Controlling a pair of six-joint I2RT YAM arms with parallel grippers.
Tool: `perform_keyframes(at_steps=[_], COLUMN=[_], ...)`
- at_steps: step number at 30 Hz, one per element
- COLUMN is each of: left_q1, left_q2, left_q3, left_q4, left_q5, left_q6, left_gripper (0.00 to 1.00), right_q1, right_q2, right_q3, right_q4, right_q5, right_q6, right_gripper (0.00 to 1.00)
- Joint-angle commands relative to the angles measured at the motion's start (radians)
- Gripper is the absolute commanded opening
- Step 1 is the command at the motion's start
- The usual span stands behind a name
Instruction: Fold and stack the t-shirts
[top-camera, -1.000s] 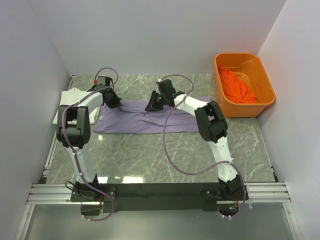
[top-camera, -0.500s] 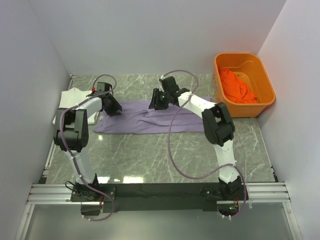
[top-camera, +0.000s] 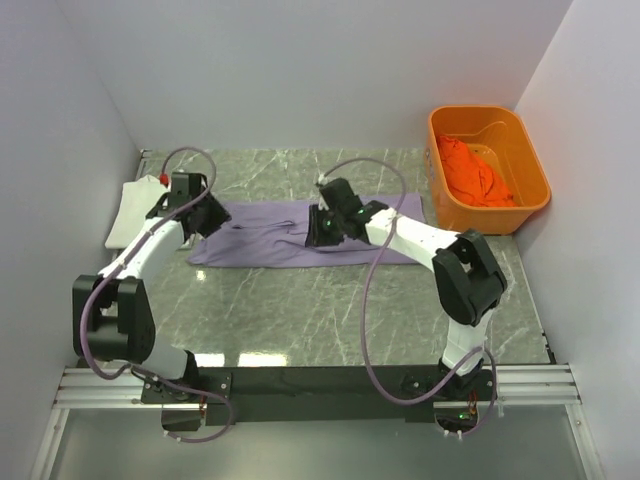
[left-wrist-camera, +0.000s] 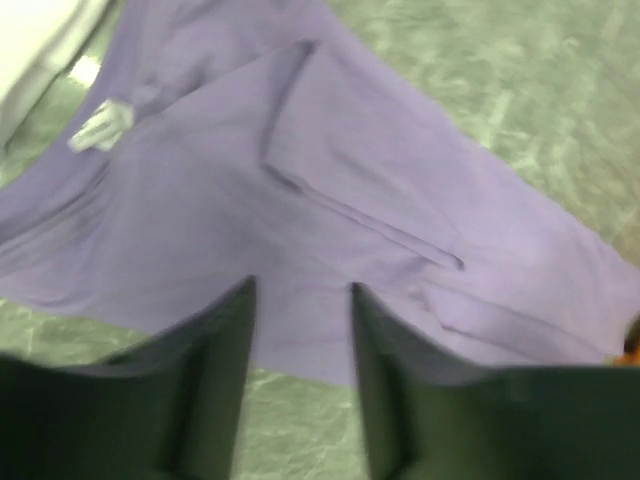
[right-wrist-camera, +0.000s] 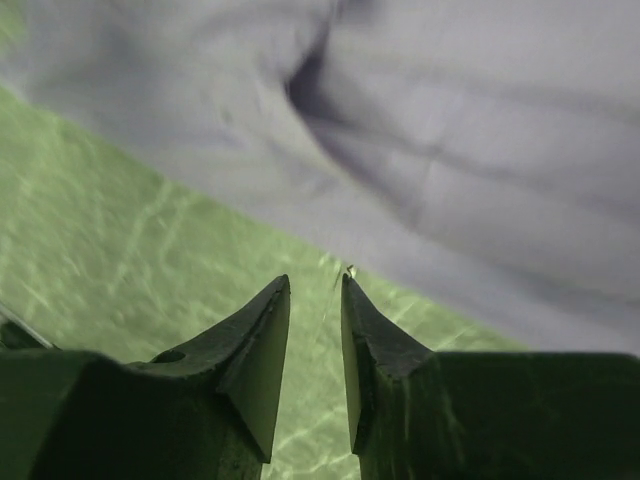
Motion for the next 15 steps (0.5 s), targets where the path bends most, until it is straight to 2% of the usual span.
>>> perform_keyframes(at_steps=[1, 2, 3, 5, 15], left_q1=[0.01, 0.014, 0.025, 0.042, 0.08], left_q2=[0.036, 0.049, 0.078, 0.105, 0.206], left_q3=[-0.047, -0.049, -0.05, -0.05, -0.066], left_q4=[0.005, 0.007, 0.01, 0.016, -0.007], left_q5=[-0.052, -0.064, -0.068, -0.075, -0.114], left_q6=[-0.004, -0.005, -0.01, -0.013, -0.042], left_gripper=[0.38, 0.28, 0.23, 0.18, 0.16], right_q1=[0.031, 0.035, 0.035, 0.034, 0.005], right_q2=[0.025, 0.033, 0.05, 0.064, 0.165], right_q3=[-0.03, -0.031, -0.039, -0.041, 0.022], right_q4=[0.005, 0.01, 0.028, 0.042, 0.026], right_q5=[0.026, 0.037, 0.043, 0.051, 0.107], right_q6=[0.029, 0.035, 0.046, 0.052, 0.061], right_gripper=[0.34, 0.33, 0.33, 0.32, 0.31])
